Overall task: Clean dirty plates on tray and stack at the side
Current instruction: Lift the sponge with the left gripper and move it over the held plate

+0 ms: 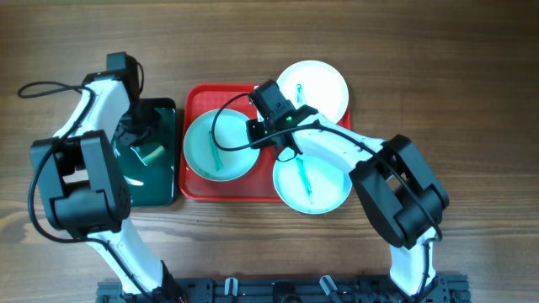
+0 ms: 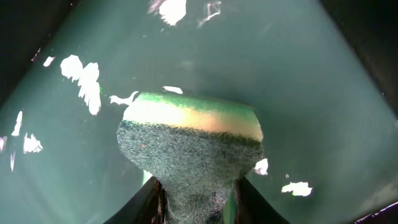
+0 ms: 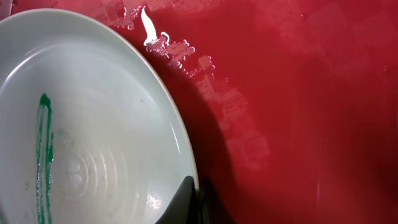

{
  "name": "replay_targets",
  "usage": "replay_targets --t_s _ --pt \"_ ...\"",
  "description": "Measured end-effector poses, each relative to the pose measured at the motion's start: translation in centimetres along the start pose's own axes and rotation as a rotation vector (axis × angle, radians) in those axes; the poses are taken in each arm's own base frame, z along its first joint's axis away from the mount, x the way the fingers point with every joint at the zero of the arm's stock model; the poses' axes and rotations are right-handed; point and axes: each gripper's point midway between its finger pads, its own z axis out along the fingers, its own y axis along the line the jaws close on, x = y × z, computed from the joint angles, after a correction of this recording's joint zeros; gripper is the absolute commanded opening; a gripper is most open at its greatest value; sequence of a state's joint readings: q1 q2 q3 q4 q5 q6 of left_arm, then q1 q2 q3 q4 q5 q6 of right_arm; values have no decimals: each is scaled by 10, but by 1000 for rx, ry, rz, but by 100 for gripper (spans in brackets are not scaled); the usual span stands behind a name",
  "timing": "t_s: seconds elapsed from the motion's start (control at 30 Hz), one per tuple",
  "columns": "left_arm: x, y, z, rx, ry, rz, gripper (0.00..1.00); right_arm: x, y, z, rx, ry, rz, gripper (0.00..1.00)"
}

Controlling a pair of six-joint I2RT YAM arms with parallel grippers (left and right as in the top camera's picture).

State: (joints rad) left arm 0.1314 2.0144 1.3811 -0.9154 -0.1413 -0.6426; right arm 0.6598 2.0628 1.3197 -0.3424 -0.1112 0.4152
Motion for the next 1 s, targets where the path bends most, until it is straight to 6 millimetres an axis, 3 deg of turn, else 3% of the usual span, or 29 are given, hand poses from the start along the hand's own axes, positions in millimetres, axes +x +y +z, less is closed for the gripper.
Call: replay_targets --t_s 0.07,0.17,0.3,0.63,0.77,0.87,1.0 --pt "2 -2 1 0 0 11 44 0 0 0 0 0 0 4" --pt "10 2 7 -15 19 24 44 0 0 0 0 0 0 4" --pt "11 2 9 -17 21 24 4 0 0 0 0 0 0 4" --pt "20 14 5 -69 62 92 4 1 1 0 -6 7 1 4" --pt "9 14 -26 -64 60 205 4 5 5 0 -31 26 2 4" --pt "-1 -4 -67 68 1 327 4 9 5 -1 -53 50 16 4" --pt "8 -24 -115 260 -43 432 4 13 -1 -4 -95 101 66 4"
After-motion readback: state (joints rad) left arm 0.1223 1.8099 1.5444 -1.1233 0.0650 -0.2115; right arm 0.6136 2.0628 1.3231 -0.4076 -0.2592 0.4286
